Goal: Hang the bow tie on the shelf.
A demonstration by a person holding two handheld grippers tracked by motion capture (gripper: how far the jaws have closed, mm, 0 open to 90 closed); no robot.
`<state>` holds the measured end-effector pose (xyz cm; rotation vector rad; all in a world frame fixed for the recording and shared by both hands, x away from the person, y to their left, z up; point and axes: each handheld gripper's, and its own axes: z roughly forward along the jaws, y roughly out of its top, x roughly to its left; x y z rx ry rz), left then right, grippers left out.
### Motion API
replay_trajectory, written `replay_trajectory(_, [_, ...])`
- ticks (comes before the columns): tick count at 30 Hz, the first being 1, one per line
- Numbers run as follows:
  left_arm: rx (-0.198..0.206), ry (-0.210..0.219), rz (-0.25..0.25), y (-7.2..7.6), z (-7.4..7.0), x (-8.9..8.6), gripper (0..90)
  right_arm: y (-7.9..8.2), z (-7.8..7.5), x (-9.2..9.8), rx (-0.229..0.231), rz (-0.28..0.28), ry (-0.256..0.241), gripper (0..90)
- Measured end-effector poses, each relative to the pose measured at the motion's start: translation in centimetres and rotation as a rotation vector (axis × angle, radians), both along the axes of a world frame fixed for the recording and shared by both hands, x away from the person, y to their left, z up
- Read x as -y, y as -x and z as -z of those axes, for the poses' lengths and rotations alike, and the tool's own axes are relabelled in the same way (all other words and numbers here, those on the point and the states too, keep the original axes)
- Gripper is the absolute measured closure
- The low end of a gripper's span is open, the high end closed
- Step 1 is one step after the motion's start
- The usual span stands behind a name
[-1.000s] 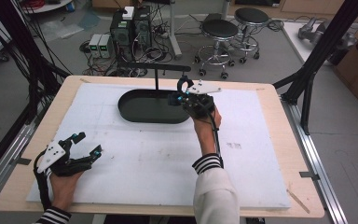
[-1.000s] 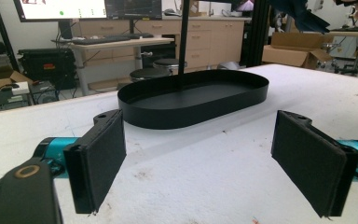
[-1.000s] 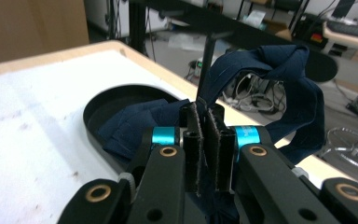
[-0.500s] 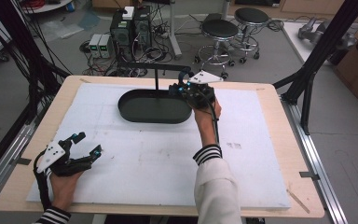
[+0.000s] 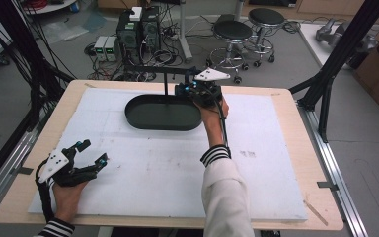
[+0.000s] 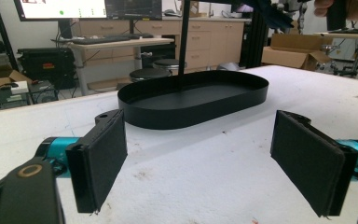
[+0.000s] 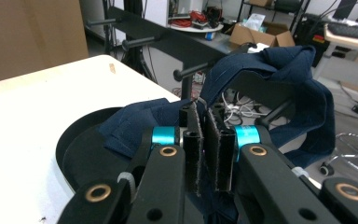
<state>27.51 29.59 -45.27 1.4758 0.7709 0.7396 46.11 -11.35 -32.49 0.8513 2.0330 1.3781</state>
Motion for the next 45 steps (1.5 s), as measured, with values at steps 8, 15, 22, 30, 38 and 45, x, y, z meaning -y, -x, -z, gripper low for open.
replay_trajectory(8, [0.001, 0.001, 0.001, 0.0, 0.0, 0.0, 18.7, -0.8, 1.0, -0.4, -0.033, -0.002, 0.002, 85.9])
replay_trajectory(15, [0.0, 0.0, 0.001, 0.0, 0.0, 0.0, 18.7, -1.4, 2.1, -0.7, -0.082, 0.009, 0.015, 85.8])
replay_trajectory(22, [0.001, -0.001, 0.001, 0.0, 0.0, 0.0, 18.7, -2.1, 3.0, -0.2, -0.138, 0.036, 0.008, 85.7])
replay_trajectory(30, [0.0, 0.0, 0.001, 0.0, 0.0, 0.0, 18.7, -2.5, 4.2, 0.5, -0.211, 0.051, -0.015, 85.7])
replay_trajectory(38, [0.002, 0.0, 0.0, 0.0, 0.0, 0.0, 18.7, -2.5, 4.9, 0.8, -0.229, 0.052, -0.021, 84.7])
replay_trajectory(45, [0.0, 0.001, -0.001, 0.0, 0.0, 0.0, 18.7, -2.5, 5.0, 0.9, -0.233, 0.064, -0.028, 77.0])
